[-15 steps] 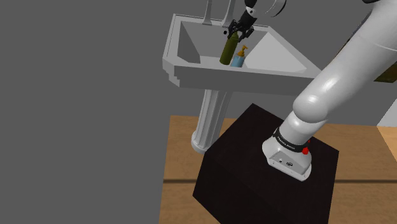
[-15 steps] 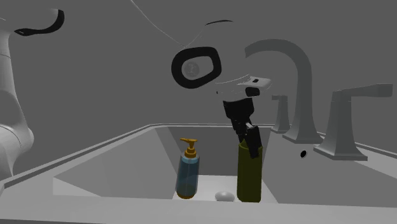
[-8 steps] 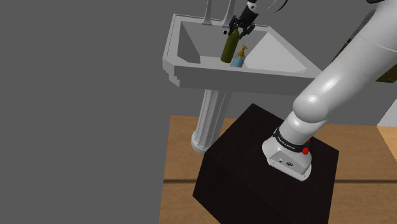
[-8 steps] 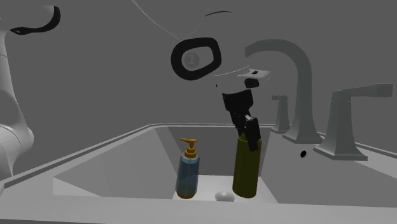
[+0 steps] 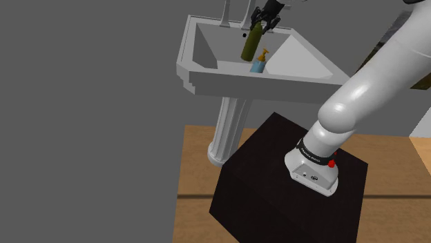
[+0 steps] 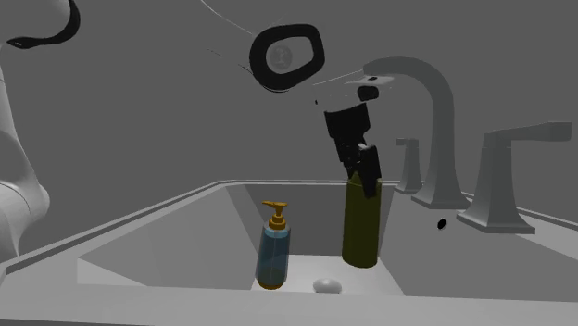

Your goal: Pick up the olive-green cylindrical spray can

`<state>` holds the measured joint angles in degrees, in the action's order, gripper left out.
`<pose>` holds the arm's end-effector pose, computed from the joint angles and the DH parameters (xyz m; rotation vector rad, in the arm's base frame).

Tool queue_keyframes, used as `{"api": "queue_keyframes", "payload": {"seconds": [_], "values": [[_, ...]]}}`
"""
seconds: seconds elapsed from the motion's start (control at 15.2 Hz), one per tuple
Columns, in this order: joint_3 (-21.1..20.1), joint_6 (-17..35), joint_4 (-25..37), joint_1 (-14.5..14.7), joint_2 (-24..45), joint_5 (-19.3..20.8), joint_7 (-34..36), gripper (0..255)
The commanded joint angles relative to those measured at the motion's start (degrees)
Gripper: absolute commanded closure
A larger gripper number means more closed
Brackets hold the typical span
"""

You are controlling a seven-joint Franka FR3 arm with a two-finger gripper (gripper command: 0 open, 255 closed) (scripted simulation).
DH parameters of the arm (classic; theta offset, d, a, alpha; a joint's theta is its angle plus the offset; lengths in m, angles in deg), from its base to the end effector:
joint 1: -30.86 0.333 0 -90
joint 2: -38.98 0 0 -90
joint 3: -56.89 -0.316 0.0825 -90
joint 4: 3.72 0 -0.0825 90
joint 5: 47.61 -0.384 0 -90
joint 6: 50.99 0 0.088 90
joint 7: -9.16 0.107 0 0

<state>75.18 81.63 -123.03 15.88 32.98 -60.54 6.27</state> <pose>0.4628 -0.3042 0.5054 -2.8172 0.9644 -0.5746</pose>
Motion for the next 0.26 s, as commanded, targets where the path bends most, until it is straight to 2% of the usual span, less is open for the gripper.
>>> {"api": "queue_keyframes", "payload": {"seconds": [0.0, 0.2], "values": [[-0.1, -1.6, 1.3, 0.0, -0.4, 0.5, 0.6, 255], [-0.1, -2.4, 2.0, -0.1, -0.6, 0.7, 0.9, 255]]}}
